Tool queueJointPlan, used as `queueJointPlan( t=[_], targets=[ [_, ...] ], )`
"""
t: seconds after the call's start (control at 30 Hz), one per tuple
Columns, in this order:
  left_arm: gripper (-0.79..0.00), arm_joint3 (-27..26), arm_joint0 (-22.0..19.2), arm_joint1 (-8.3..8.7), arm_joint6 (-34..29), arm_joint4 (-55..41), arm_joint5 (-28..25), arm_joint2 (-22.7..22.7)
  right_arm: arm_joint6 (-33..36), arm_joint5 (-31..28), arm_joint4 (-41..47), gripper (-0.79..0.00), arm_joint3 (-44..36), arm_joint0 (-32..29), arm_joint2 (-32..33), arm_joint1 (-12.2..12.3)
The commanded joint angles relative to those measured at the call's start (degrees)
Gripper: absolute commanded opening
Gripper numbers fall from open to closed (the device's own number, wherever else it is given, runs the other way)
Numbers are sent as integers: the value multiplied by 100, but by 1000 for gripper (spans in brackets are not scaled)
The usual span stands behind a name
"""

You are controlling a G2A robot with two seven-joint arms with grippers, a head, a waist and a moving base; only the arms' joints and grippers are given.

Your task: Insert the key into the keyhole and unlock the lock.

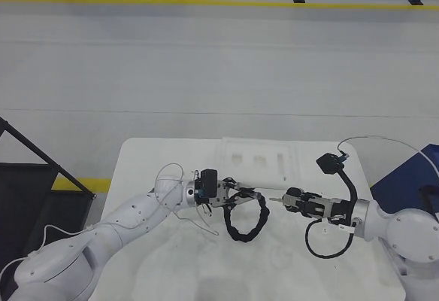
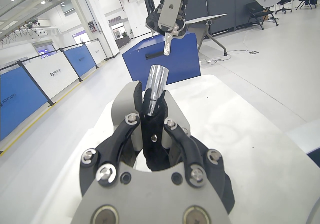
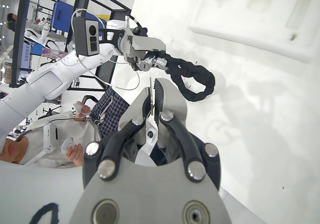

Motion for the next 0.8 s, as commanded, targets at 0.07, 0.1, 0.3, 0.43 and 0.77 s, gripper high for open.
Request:
queueJointPlan(
  t=[0.07,0.1,0.3,0.43,0.77],
  targets=[
    [-785,54,30,-41,18,35,-108,-56,-38,40,-426,-785,-207,-6,-124,16],
    [-785,67,34,-51,25,52,-116,-71,-40,65,-527,-785,-245,8,-176,17],
    [-785,149,59,-105,-43,129,-193,-159,-162,221,-750,-785,-215,140,-500,-5],
    [-785,168,91,-138,-47,165,-203,-221,-269,281,-757,-785,-194,192,-608,-19],
    [-785,211,155,-200,31,331,-264,-348,-443,422,-903,-785,-236,204,-707,-29]
  ],
)
